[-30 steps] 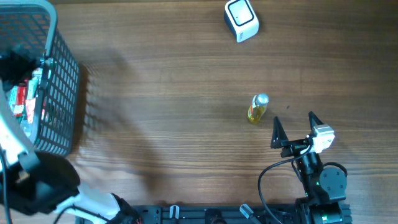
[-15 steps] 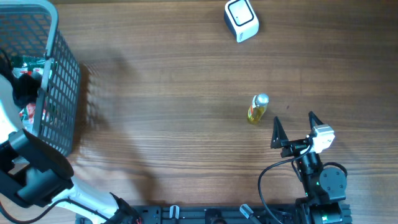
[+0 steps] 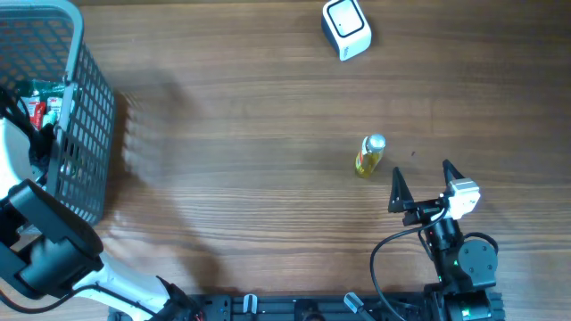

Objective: Scan the item barcode
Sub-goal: 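Reach the left gripper into the basket and grasp the red-and-white box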

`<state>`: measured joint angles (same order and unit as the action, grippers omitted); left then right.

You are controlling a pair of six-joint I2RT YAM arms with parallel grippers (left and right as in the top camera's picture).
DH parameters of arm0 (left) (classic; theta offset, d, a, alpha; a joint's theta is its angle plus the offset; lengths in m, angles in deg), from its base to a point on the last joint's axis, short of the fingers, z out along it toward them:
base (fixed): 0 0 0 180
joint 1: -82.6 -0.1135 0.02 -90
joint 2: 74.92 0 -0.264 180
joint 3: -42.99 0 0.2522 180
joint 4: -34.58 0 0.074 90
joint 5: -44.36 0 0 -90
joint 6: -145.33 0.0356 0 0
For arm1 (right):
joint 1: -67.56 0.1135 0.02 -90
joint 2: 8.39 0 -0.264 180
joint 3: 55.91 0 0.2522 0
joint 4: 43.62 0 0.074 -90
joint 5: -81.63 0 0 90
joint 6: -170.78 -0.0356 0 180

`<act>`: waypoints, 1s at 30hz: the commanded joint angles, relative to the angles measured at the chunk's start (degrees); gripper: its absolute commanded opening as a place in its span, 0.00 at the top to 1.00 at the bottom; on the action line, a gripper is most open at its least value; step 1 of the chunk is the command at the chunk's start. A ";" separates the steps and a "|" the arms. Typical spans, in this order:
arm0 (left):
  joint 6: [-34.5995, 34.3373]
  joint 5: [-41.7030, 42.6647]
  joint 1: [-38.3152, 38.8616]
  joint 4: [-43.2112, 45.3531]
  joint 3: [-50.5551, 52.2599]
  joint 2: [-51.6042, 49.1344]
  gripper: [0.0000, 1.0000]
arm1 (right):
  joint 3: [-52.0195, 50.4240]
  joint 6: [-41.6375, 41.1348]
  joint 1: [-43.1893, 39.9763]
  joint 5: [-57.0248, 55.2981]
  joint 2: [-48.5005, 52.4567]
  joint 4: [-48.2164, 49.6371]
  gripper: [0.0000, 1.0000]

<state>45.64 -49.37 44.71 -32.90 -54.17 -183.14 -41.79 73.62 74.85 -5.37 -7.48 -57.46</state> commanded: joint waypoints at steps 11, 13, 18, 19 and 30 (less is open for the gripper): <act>0.31 3.32 -0.17 0.50 -1.84 0.33 0.59 | -0.07 1.03 -0.24 0.52 -0.11 0.13 0.00; 0.28 3.52 -0.17 0.52 -4.20 2.05 0.59 | -0.07 1.03 -0.24 0.52 -0.11 0.13 0.00; 0.13 3.56 -0.15 0.59 -12.20 8.76 0.64 | -0.07 1.03 -0.24 0.52 -0.11 0.13 0.00; -0.28 3.76 -0.15 0.66 -13.33 9.70 0.64 | -0.07 1.03 -0.24 0.52 -0.11 0.13 0.00; -12.24 22.29 1.84 5.92 -22.34 30.14 0.73 | -0.07 1.05 -0.24 0.52 -0.11 0.13 0.00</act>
<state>37.55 -35.19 44.74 -27.41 -75.59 -158.01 -41.79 73.62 74.85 -5.37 -7.48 -57.46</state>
